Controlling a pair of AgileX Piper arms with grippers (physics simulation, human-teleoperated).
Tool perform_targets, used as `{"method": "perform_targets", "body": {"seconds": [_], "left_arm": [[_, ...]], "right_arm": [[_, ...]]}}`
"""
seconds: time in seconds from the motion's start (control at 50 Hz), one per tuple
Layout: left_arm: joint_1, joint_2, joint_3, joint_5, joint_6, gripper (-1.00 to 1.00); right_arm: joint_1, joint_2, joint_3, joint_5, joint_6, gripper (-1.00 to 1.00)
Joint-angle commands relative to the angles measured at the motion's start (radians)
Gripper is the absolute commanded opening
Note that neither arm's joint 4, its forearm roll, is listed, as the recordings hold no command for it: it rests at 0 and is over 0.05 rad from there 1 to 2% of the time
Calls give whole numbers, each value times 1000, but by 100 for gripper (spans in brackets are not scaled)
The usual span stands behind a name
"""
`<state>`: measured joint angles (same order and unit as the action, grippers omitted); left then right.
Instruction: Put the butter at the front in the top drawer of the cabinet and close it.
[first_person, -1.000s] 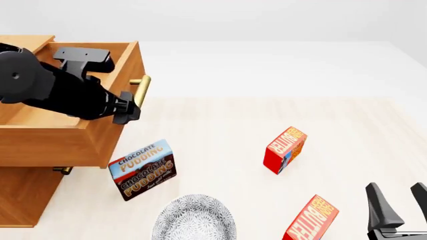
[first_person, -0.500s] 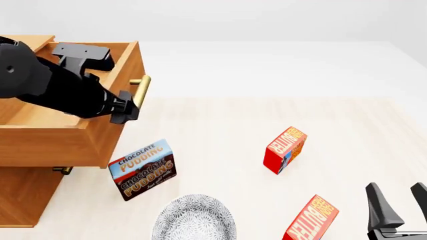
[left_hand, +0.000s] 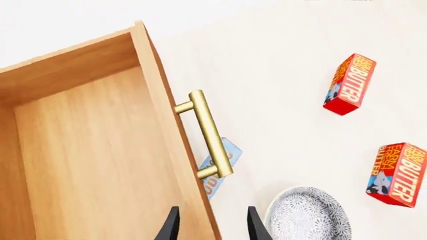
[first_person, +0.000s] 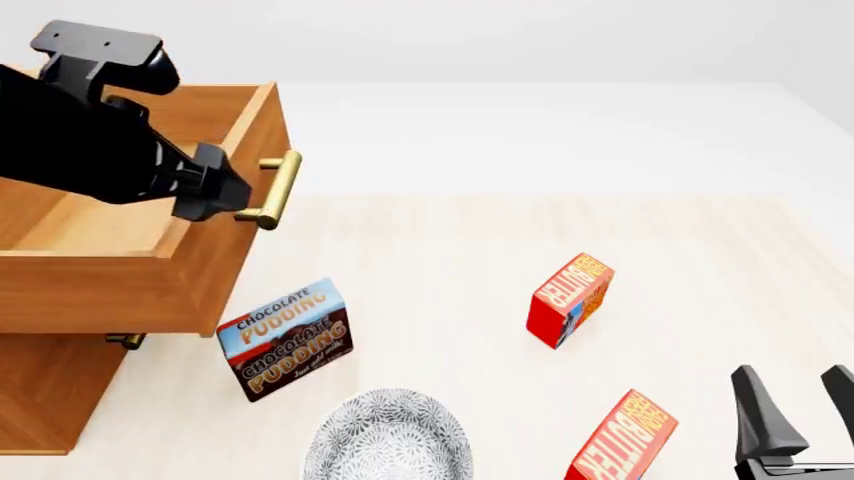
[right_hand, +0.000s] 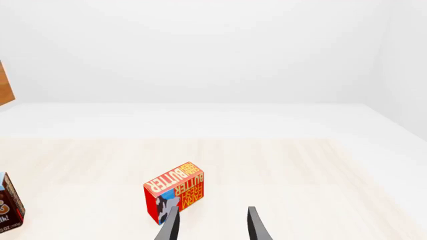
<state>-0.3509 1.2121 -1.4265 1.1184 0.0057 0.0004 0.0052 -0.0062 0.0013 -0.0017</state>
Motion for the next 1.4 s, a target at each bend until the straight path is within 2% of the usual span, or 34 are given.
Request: {"method": "perform_targets", "body": {"seconds": [0.02,0.1,0.12,0.16,0.24,0.26,0.28,0.36,0.38,0.4,0.5,0.52,0.74,0.84,0.86,0.92,1.02,1.06,1.08,1.1,1.38,1.4], "left_arm": [[-3,-35,-49,45,56,100],[-16,-43,-74,52,88,100],[-42,-45,-96,50,84,100],[-31,-46,-97,56,92,100],[-58,-56,-114,55,144,100],[-72,-55,-125,55,132,100],[-66,-60,-123,56,159,100],[-117,-52,-139,49,164,100],[-124,-54,-116,35,190,100],[-152,-46,-121,30,169,100],[-176,-54,-136,12,203,100],[-207,-43,-149,6,198,100],[-272,-29,-116,-63,223,100],[-288,-24,-105,-117,268,100],[-302,-16,-112,-123,254,100],[-319,-3,-88,-153,277,100],[-351,24,-71,-197,275,100],[-329,16,-36,-233,322,100],[-329,16,-36,-233,322,100],[-366,44,-33,-254,315,100],[-410,114,4,-388,300,100],[-433,134,0,-401,289,100]], "right_arm": [[0,0,1,-1,1,100],[0,0,1,-1,1,100],[0,0,1,-1,1,100],[0,0,1,-1,1,100],[0,0,1,-1,1,100],[0,0,1,-1,1,100],[0,0,1,-1,1,100],[0,0,1,-1,0,100],[0,0,1,-1,1,100],[0,0,1,-1,1,100],[0,0,1,-1,1,100],[0,0,1,-1,1,100],[0,0,1,-1,0,100],[0,0,1,-1,1,100],[0,0,1,-1,1,100],[0,0,1,-1,1,100],[0,0,1,-1,1,100],[0,0,1,-1,1,100],[0,0,1,-1,1,100],[0,0,1,-1,1,100],[0,0,1,-1,1,100],[0,0,1,-1,1,100]]}}
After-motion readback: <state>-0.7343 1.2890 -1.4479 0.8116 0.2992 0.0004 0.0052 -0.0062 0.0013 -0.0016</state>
